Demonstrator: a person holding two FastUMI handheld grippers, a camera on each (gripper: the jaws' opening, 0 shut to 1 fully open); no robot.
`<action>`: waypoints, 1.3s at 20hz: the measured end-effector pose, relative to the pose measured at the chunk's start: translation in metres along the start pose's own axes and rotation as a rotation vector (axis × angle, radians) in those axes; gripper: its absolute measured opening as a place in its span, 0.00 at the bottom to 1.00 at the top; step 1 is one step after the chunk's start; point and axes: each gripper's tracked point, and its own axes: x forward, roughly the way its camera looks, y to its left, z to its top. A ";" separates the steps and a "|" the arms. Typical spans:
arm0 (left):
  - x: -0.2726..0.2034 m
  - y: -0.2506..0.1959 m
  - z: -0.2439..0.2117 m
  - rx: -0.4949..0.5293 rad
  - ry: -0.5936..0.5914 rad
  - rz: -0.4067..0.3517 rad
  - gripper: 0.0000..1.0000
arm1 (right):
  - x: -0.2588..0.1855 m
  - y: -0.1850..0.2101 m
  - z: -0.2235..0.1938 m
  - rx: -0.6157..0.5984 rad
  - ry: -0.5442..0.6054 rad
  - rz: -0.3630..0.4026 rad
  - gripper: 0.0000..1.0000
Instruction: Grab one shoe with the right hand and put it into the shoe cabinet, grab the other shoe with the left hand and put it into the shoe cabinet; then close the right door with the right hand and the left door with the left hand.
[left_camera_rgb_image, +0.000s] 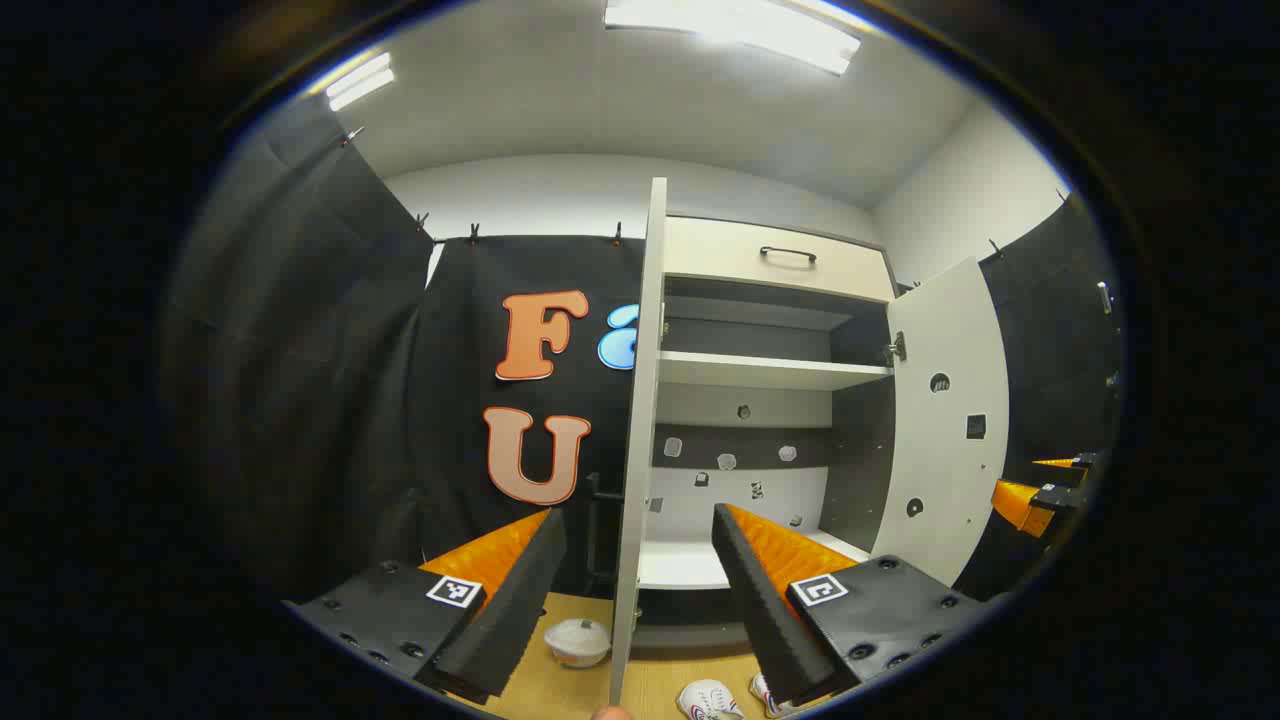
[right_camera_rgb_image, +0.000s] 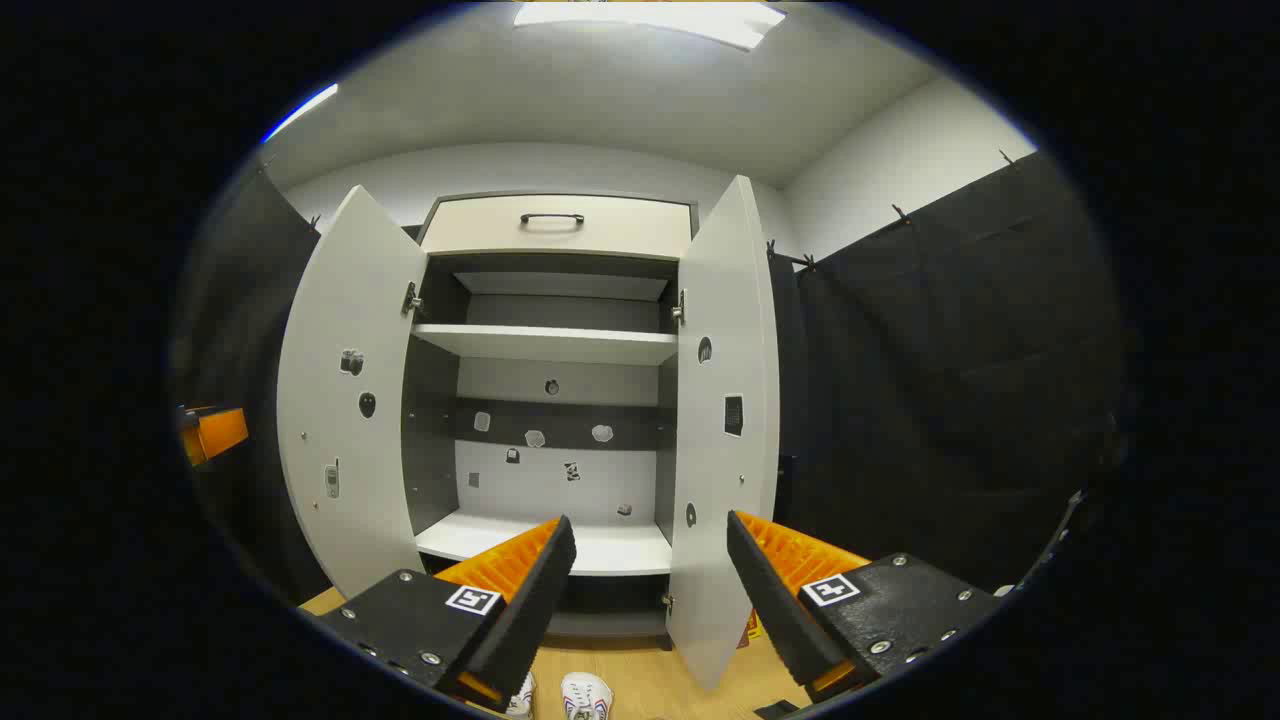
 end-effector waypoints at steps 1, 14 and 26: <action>0.000 0.000 0.000 0.001 0.000 0.000 0.96 | 0.000 0.000 0.001 0.001 -0.001 -0.001 0.94; -0.007 0.003 0.008 0.005 -0.013 0.003 0.94 | -0.007 0.004 0.004 0.000 -0.011 -0.006 0.94; -0.008 0.004 0.008 0.011 -0.018 0.008 0.94 | -0.001 0.012 -0.019 -0.001 0.037 0.009 0.94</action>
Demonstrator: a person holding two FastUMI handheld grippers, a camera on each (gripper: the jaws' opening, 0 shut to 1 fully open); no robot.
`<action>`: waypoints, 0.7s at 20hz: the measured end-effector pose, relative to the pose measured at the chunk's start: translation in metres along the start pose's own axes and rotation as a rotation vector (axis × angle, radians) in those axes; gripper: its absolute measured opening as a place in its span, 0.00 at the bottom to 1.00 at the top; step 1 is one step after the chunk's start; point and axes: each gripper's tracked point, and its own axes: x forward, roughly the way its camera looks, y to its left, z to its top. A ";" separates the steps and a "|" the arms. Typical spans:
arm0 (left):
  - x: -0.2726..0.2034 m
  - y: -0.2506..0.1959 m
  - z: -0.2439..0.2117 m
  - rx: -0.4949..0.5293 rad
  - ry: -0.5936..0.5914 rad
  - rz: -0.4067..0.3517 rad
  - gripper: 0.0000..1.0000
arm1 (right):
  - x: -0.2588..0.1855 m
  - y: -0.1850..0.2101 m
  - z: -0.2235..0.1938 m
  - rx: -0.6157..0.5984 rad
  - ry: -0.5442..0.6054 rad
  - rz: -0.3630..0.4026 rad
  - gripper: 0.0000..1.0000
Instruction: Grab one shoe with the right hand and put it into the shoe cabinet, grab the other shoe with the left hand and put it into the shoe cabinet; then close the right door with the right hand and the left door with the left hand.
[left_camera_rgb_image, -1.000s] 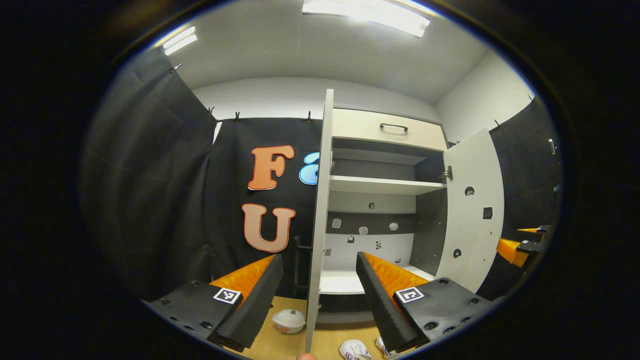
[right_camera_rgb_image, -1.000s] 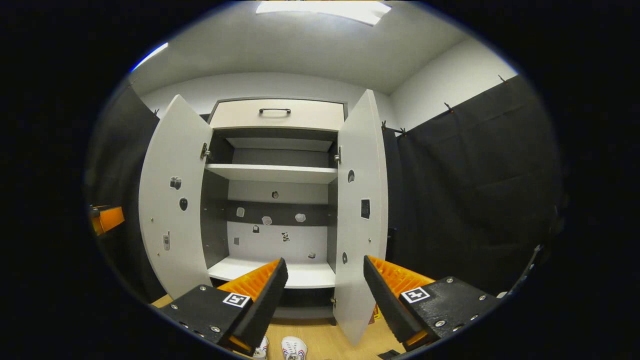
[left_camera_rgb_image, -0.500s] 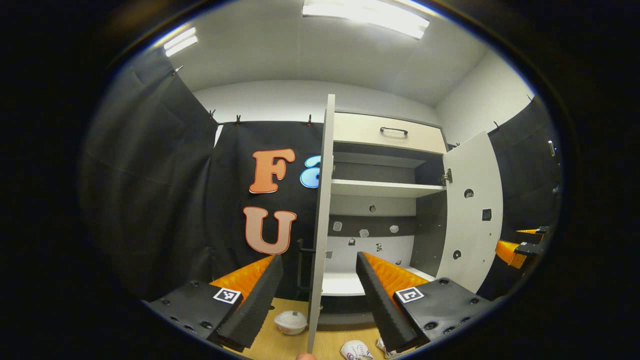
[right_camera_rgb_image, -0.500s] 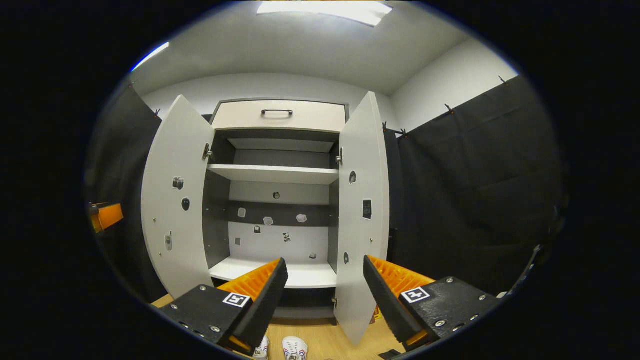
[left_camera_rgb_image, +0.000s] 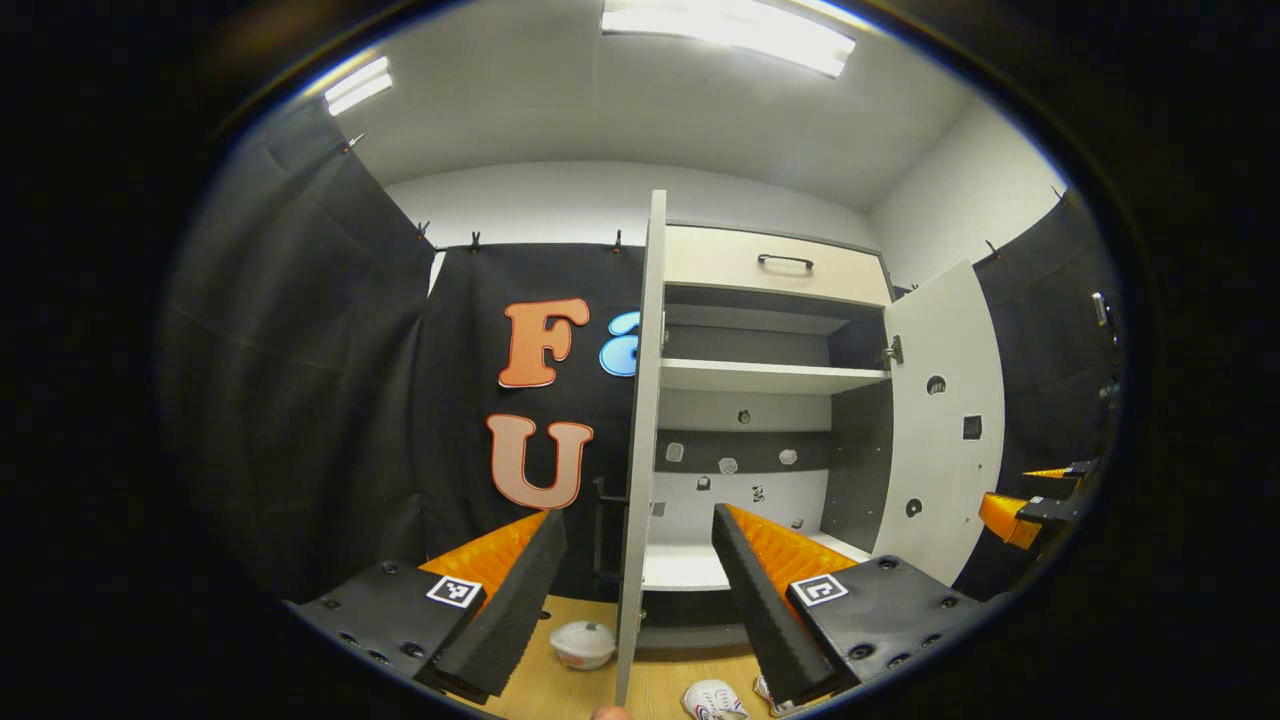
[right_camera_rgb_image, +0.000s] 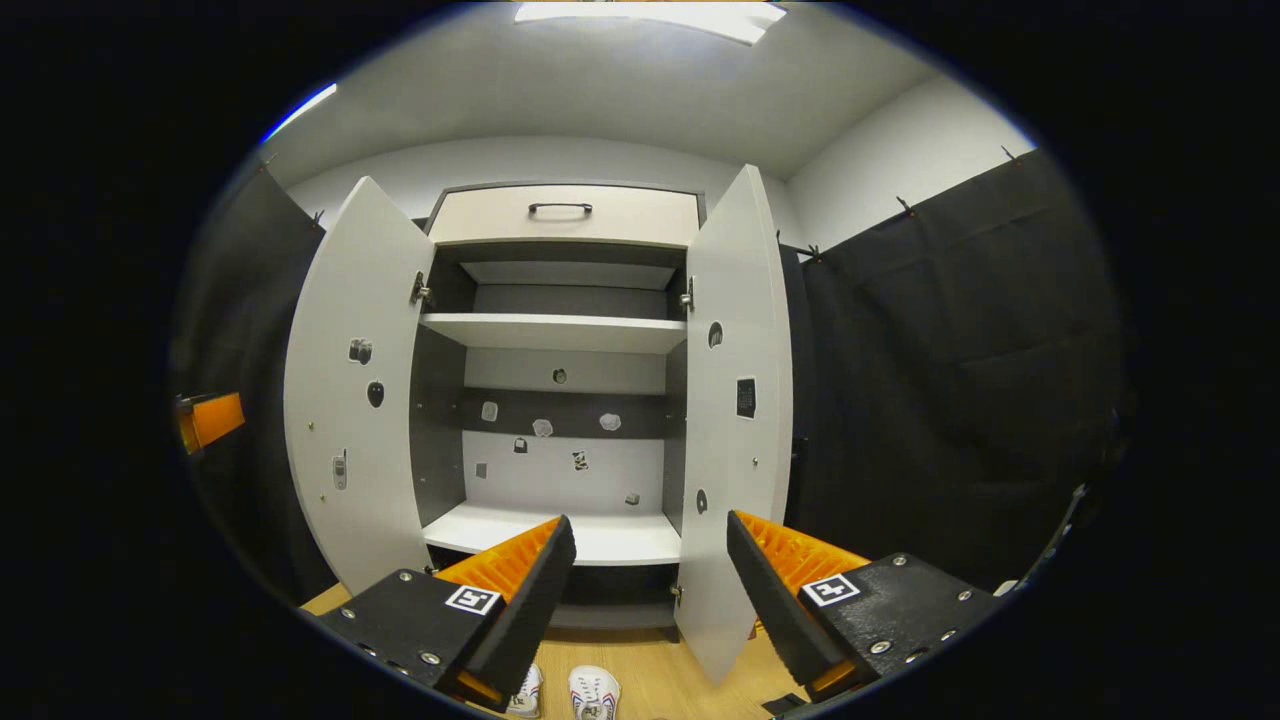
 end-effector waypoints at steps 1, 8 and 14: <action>-0.001 -0.001 0.000 -0.001 -0.001 0.001 0.94 | 0.002 0.000 -0.003 -0.001 0.005 -0.003 0.94; 0.001 0.000 -0.004 0.002 0.009 0.016 0.96 | 0.020 0.000 -0.052 -0.011 0.059 -0.011 0.94; 0.004 0.003 -0.010 0.012 0.026 0.034 0.94 | 0.039 0.013 -0.149 -0.010 0.215 0.048 0.94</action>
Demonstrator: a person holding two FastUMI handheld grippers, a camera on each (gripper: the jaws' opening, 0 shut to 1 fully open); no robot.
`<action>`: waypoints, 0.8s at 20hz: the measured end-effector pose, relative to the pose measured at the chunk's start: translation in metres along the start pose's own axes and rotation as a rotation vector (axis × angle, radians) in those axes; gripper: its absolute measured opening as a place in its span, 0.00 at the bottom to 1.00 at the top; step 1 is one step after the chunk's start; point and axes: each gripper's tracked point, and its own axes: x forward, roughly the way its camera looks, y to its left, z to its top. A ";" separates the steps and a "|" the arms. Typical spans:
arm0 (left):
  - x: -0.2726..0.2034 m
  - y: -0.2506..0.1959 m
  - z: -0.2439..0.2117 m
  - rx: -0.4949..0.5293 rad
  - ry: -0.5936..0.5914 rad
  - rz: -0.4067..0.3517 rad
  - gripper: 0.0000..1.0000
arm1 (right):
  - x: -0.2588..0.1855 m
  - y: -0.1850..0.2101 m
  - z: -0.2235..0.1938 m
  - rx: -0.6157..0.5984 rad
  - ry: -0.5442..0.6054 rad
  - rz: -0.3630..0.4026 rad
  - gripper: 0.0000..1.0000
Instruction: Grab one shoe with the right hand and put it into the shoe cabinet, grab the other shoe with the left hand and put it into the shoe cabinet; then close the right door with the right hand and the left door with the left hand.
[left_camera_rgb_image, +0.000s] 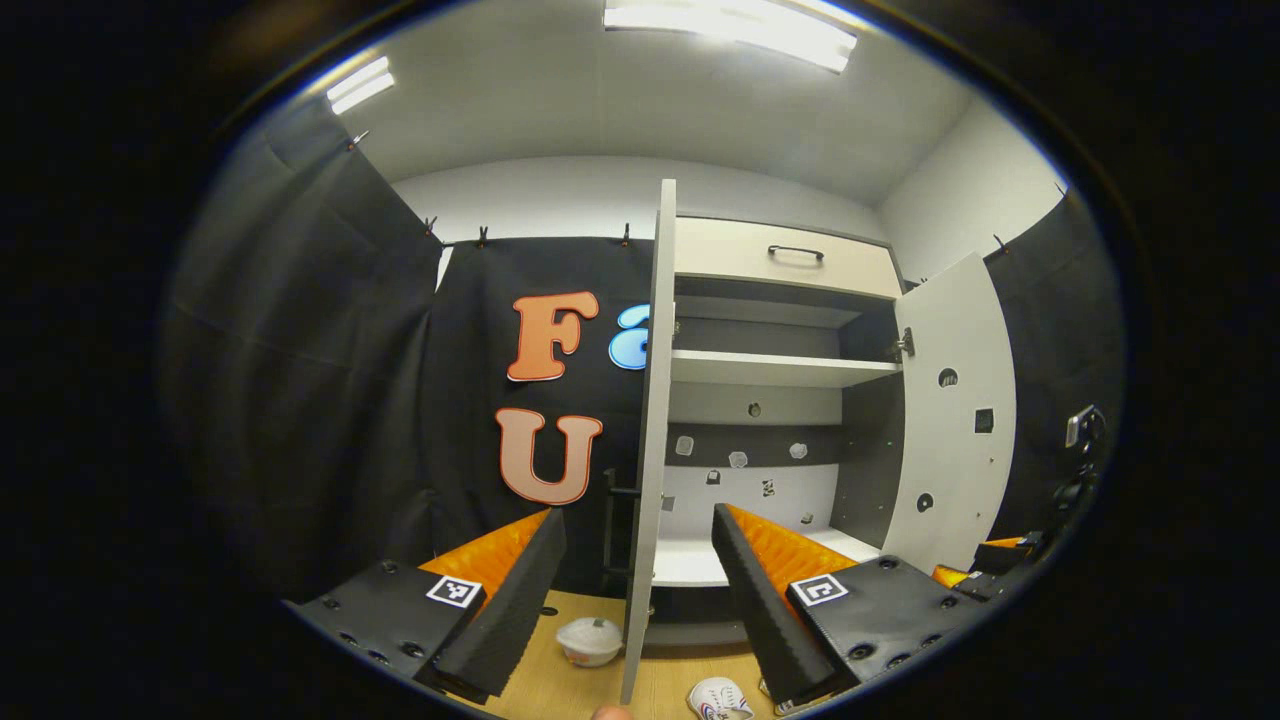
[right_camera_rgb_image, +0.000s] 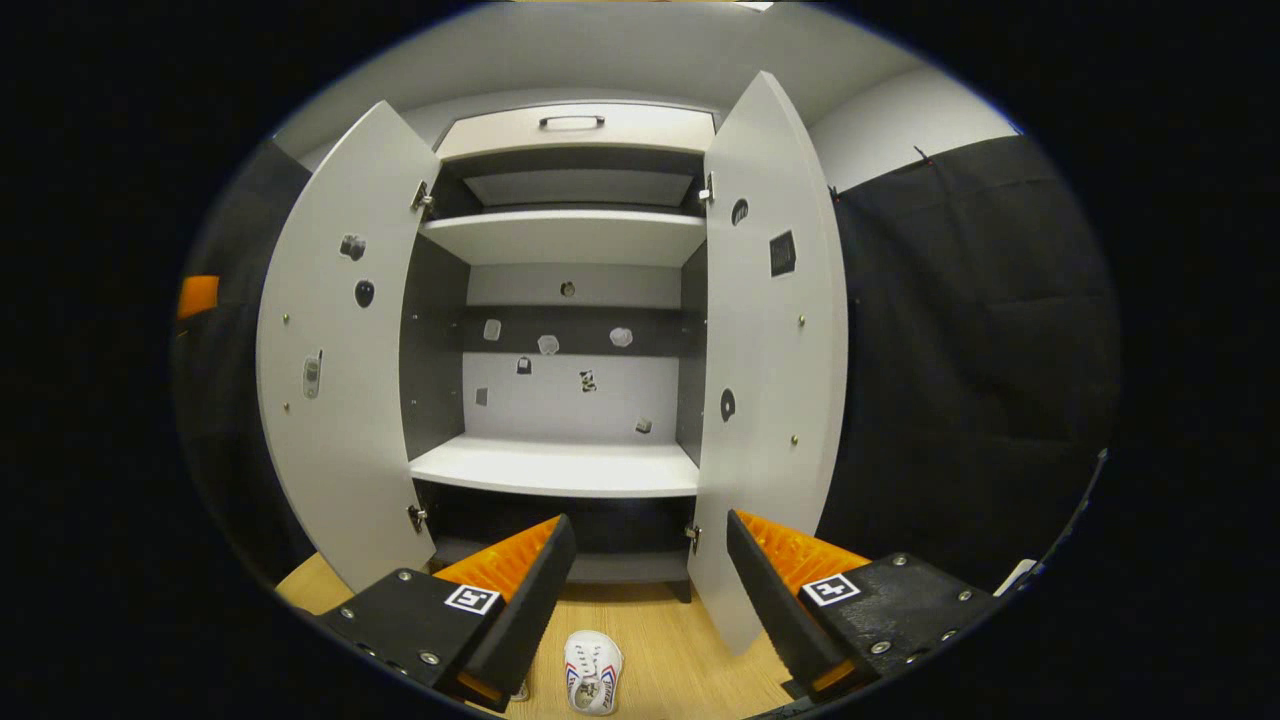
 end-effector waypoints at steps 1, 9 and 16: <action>-0.003 0.004 0.000 0.007 0.000 0.005 0.96 | 0.005 0.000 -0.022 -0.003 0.053 0.001 0.94; -0.008 0.020 -0.006 0.023 0.006 0.056 0.96 | 0.042 0.007 -0.184 0.052 0.335 0.021 0.94; -0.009 0.040 -0.016 0.038 0.039 0.116 0.96 | 0.056 0.026 -0.296 -0.024 0.536 0.066 0.95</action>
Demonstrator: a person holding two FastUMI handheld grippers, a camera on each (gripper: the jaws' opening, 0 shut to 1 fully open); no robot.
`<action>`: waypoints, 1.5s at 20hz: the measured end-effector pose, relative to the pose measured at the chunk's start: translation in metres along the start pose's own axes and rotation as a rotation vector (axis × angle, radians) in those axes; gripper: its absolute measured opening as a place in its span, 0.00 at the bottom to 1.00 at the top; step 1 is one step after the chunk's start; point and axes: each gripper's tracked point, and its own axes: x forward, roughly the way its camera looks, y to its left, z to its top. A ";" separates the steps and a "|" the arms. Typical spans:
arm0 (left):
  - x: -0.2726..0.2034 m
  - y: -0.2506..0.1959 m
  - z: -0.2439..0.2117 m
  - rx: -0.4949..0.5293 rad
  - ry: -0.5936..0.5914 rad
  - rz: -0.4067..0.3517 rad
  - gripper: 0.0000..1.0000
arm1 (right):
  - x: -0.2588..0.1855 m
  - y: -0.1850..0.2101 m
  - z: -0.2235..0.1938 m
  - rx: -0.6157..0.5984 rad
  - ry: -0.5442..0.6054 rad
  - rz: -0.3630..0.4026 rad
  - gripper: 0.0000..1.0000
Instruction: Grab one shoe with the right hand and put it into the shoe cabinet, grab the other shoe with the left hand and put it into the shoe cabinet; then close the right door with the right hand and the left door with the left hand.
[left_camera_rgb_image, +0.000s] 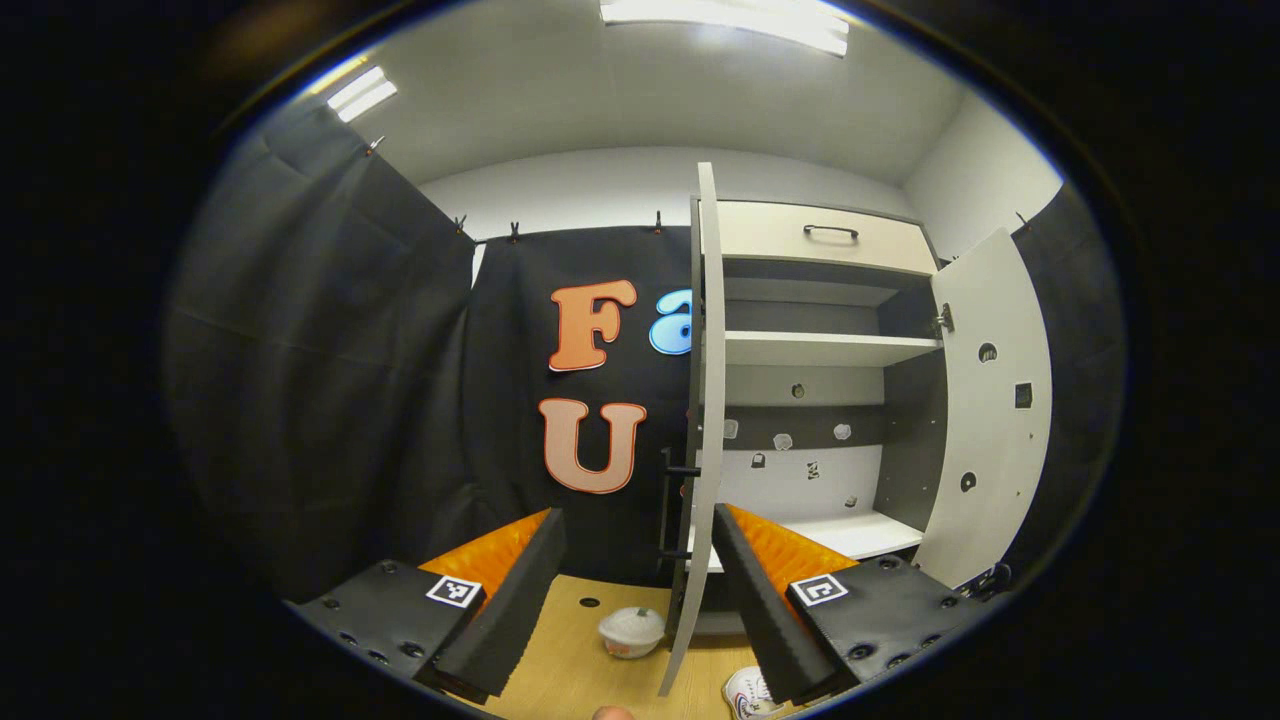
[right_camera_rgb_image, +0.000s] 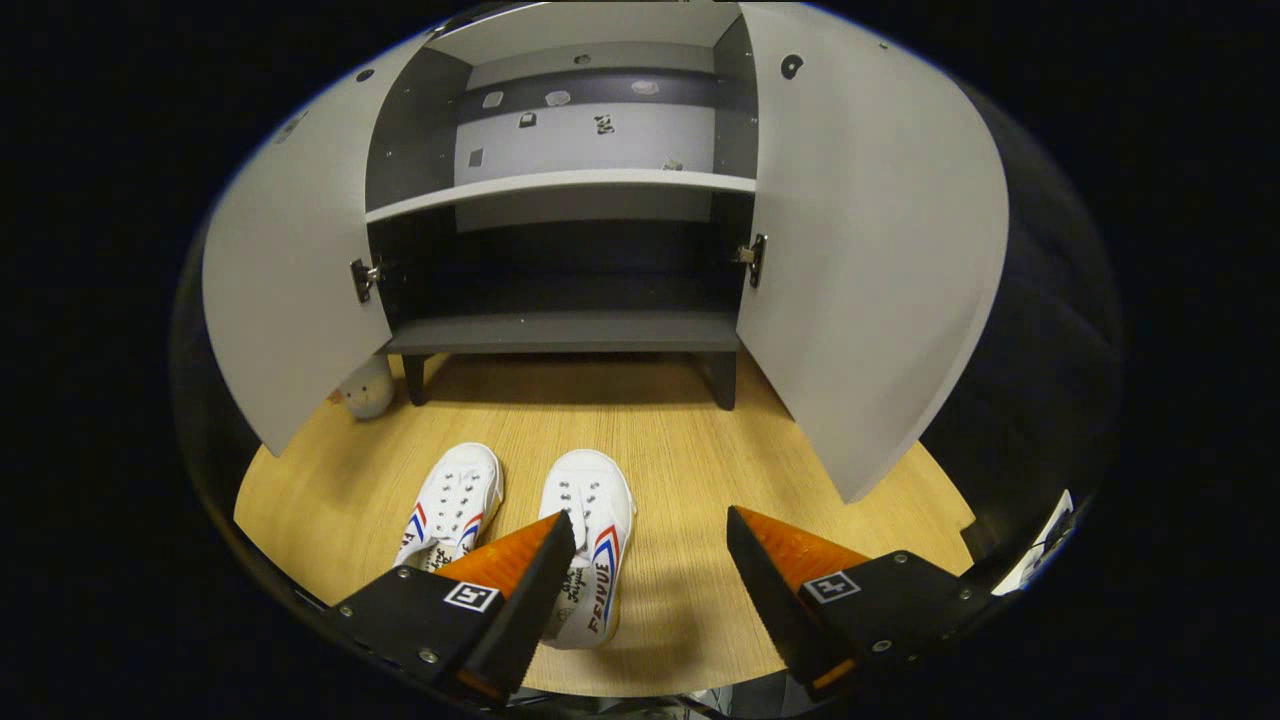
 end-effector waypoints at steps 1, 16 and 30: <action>-0.001 0.002 -0.001 0.001 0.004 0.008 0.94 | 0.008 0.003 -0.012 -0.004 0.035 0.010 0.94; 0.000 0.018 -0.010 0.049 0.040 0.057 0.94 | 0.061 0.027 -0.083 0.240 0.289 0.103 0.39; 0.003 0.012 -0.004 0.041 0.008 0.021 0.94 | -0.005 0.021 0.010 0.219 0.189 0.016 0.00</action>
